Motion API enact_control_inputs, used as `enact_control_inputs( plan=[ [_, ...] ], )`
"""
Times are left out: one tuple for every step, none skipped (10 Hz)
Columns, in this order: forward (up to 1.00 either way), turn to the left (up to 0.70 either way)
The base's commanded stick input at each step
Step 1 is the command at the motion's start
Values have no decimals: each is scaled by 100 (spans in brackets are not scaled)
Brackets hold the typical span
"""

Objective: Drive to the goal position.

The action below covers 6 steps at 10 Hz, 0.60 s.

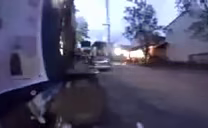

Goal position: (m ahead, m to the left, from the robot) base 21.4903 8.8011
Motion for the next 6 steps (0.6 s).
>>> enact_control_inputs(
  plan=[
    [0,-70],
    [0,-70],
    [0,-70],
    [0,-70],
    [0,-70],
    [0,-70]
  ],
)
